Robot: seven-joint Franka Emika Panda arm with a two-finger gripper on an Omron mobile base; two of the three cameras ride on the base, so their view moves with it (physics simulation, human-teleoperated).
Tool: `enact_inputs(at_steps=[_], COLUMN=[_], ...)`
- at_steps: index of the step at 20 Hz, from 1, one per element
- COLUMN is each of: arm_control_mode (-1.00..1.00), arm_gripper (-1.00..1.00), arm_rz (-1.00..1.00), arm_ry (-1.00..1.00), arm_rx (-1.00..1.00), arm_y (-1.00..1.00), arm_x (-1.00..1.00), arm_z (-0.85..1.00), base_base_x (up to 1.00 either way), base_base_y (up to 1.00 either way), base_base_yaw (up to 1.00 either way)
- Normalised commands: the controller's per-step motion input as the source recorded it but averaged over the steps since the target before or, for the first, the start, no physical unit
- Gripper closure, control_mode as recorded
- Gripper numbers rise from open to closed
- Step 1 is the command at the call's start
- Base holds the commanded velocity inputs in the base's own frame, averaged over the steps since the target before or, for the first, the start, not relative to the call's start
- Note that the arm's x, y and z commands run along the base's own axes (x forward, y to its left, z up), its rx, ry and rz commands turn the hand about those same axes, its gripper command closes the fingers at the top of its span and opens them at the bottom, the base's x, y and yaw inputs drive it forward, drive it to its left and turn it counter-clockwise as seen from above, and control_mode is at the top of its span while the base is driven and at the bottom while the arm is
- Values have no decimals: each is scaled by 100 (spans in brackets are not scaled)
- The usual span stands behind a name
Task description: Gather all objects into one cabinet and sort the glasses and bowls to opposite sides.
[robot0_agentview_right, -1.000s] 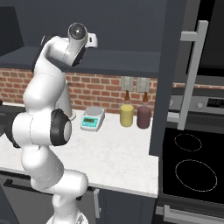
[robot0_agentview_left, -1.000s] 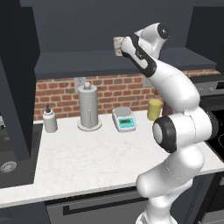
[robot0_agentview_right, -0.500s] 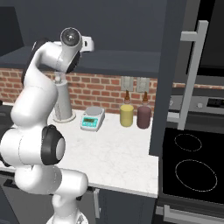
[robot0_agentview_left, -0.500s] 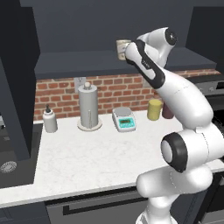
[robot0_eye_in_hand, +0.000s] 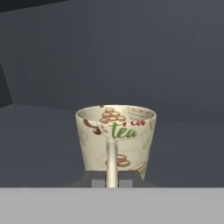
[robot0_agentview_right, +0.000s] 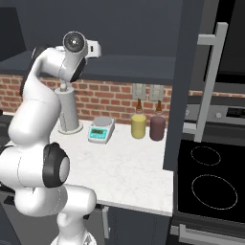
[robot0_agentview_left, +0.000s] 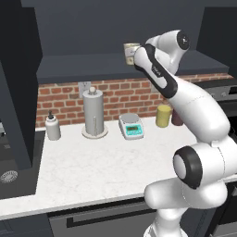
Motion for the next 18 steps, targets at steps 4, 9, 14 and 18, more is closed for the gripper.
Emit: enact_inputs(at_steps=[4, 9, 14, 18], arm_control_mode=[-100, -100, -100, -100], arm_gripper=[100, 100, 100, 100], arm_rz=[0, 0, 0, -3], arm_ry=[0, 1, 4, 2], arm_rx=[0, 0, 0, 0], arm_y=[0, 0, 0, -1], arm_x=[-7, -16, -47, -56], arm_z=[1, 3, 1, 1], base_base_x=[0, 0, 0, 0], base_base_y=[0, 0, 0, 0], base_base_yaw=[0, 0, 0, 0])
